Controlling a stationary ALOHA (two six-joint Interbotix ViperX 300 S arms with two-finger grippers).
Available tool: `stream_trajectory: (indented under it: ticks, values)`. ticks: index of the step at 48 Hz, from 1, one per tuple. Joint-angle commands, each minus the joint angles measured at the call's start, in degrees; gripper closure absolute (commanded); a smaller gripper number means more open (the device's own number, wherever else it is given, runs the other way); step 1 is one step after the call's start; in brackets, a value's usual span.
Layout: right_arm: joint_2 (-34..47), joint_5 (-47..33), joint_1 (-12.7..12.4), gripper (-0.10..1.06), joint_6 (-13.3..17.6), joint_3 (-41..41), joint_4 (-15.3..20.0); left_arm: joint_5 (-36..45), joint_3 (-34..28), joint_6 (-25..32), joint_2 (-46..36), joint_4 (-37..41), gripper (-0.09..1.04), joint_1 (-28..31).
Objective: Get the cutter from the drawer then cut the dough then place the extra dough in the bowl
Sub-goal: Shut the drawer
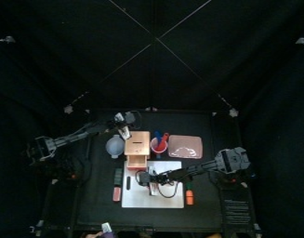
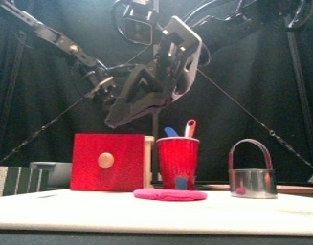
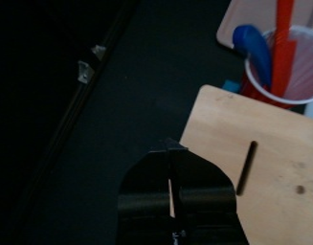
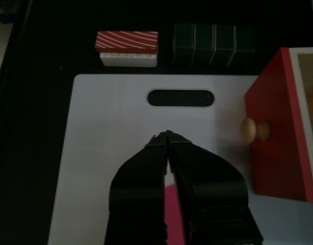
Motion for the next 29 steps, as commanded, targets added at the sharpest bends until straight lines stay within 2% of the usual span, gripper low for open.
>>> stream_trajectory:
  ticks: [1, 9, 15, 29]
  values:
    - [-0.09, 1.58, 0.0, 0.89, 0.09, -2.55, 0.53, 4.31, -6.94, 4.48, 6.15, -2.37, 0.84, 1.41]
    - [1.85, 5.71, 0.09, 0.89, 0.0, -3.87, 2.02, 10.9, -13.62, 14.94, 13.62, -8.96, 0.84, 3.25]
    - [2.55, 7.91, 0.0, 0.89, 0.0, -5.36, 2.11, 15.12, -16.35, 20.48, 16.26, -13.01, 0.84, 5.19]
    - [6.42, 11.34, -0.62, 0.89, -0.44, -10.2, 1.67, 18.28, -16.61, 22.94, 18.81, -14.33, 0.84, 5.98]
